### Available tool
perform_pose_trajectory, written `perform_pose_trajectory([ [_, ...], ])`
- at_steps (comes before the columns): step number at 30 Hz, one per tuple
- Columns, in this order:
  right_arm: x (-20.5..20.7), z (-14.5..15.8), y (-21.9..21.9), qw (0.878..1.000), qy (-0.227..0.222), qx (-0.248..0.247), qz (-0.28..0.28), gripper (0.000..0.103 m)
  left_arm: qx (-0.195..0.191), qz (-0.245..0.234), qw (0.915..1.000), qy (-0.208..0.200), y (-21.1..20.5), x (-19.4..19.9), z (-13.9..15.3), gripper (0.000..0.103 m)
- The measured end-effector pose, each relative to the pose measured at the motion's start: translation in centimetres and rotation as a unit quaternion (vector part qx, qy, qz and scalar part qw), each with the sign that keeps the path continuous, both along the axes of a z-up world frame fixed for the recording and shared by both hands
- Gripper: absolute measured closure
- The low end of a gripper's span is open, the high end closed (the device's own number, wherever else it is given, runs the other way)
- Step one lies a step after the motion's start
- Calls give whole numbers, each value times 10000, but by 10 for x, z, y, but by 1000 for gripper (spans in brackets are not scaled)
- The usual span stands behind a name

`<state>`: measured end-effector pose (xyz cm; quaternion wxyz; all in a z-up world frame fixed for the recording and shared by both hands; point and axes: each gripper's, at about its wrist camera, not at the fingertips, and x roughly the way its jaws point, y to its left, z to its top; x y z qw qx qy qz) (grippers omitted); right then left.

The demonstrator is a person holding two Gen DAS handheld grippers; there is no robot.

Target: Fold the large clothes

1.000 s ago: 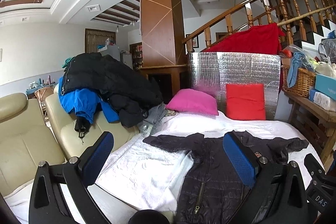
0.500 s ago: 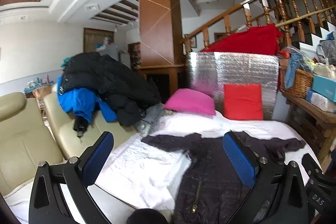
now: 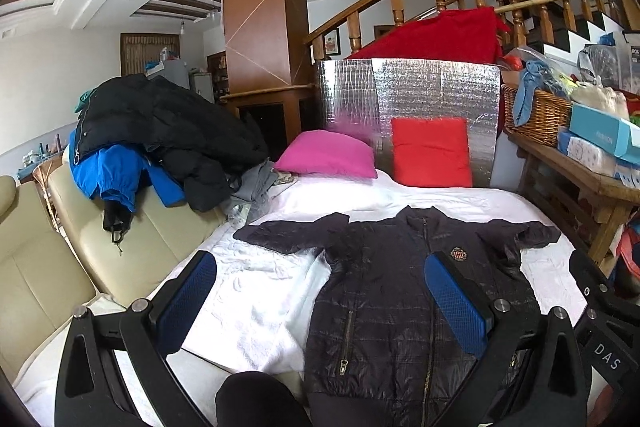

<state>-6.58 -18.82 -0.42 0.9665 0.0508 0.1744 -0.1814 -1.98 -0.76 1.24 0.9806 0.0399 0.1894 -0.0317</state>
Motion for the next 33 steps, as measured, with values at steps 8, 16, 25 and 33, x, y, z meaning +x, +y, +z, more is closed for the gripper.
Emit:
perform_pose_trajectory([
  [8, 0, -2, -7, 10000, 23, 39, -89, 0, 45, -35, 10000, 57, -4, 3, -3, 0],
  [16, 6, -7, -11, 9998, 113, 50, -132, 0, 93, -55, 9998, 185, -9, 11, -11, 0],
  [25, 4, -5, -13, 9998, 82, 55, -159, 0, 86, -34, 9999, 139, -7, 10, -9, 0],
  [33, 7, -4, -1, 9999, 98, -22, -7, 0, 67, 39, 9999, 79, -3, 8, -6, 0],
])
